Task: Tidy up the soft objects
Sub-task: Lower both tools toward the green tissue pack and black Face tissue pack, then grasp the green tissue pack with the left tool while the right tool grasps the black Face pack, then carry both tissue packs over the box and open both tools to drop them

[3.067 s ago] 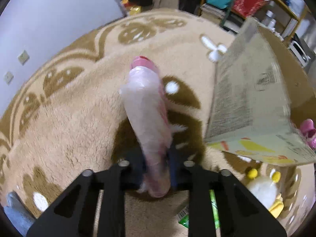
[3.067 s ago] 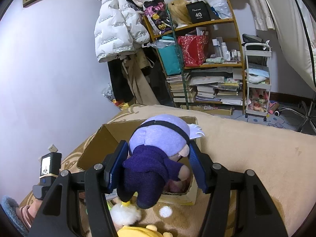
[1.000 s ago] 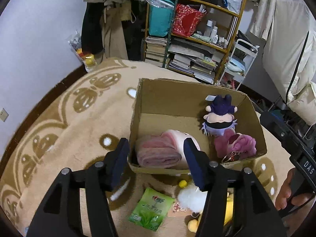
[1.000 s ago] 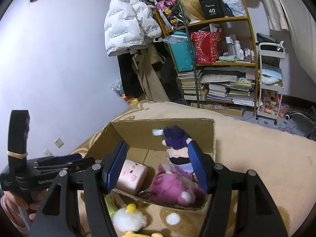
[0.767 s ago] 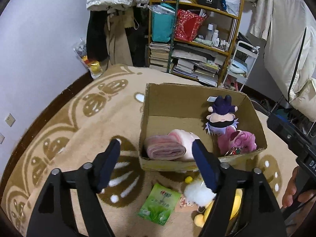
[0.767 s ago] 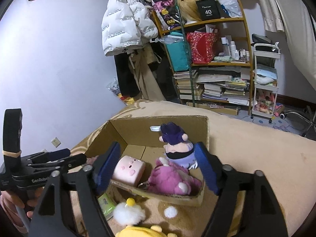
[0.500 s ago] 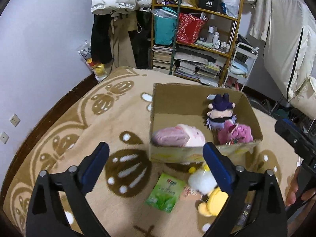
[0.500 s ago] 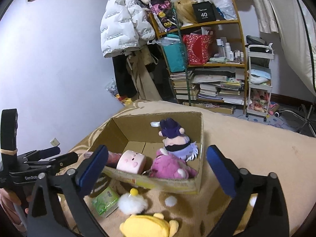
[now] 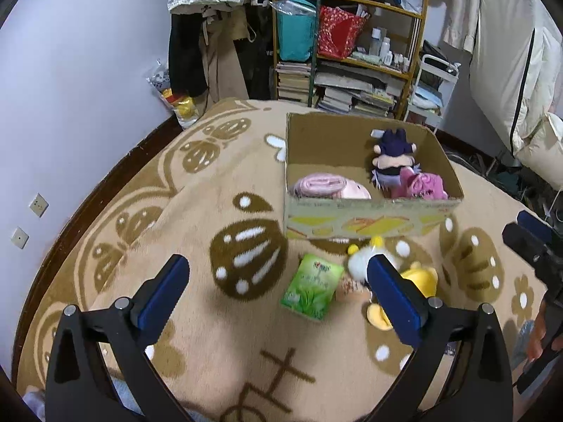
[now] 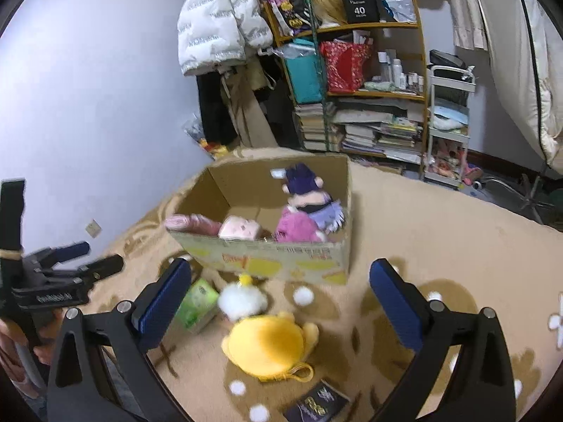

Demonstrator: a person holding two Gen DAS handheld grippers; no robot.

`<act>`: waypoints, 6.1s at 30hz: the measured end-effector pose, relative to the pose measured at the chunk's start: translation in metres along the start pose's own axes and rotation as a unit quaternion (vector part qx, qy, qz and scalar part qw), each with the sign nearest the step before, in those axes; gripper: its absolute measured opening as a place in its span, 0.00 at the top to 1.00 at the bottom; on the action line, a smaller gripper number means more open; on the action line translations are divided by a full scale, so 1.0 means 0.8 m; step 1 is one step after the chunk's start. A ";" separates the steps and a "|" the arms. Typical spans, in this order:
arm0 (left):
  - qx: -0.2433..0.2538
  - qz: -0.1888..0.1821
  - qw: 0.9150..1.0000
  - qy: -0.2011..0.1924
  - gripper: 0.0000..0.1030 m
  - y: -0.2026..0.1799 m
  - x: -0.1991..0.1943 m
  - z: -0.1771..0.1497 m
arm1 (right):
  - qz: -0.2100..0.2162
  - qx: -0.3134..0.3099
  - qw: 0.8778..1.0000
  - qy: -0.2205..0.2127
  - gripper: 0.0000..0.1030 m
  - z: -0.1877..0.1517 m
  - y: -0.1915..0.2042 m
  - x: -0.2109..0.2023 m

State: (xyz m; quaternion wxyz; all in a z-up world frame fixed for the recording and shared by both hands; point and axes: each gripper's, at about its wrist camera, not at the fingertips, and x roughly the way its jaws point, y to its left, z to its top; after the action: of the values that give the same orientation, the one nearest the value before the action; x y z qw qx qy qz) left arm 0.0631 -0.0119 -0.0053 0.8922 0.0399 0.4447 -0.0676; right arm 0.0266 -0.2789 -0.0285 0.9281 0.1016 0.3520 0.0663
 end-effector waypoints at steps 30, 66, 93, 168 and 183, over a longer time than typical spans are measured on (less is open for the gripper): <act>0.030 0.015 0.992 0.121 0.03 -0.012 0.094 -0.028 | -0.084 0.106 0.968 0.212 0.06 -0.091 -0.044 0.072; 0.072 0.019 0.971 0.226 0.03 -0.038 0.210 -0.053 | -0.120 0.122 0.927 0.335 0.39 -0.155 -0.079 0.113; 0.079 -0.007 0.976 0.203 0.42 -0.042 0.214 -0.043 | -0.100 0.090 0.957 0.257 0.46 -0.116 -0.030 0.094; 0.058 0.015 0.983 -0.171 0.42 -0.049 0.066 0.093 | -0.042 -0.058 0.988 -0.138 0.46 0.085 0.005 0.087; 0.098 -0.015 0.985 -0.144 0.41 -0.078 0.093 0.095 | 0.028 0.011 0.993 -0.118 0.46 0.077 -0.022 0.107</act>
State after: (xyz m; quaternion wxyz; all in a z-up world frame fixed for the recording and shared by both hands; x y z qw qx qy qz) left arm 0.1578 -0.0900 -0.0196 0.9376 0.1105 0.3034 -0.1294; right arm 0.1319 -0.2878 -0.0426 0.9597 0.1291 0.2379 0.0761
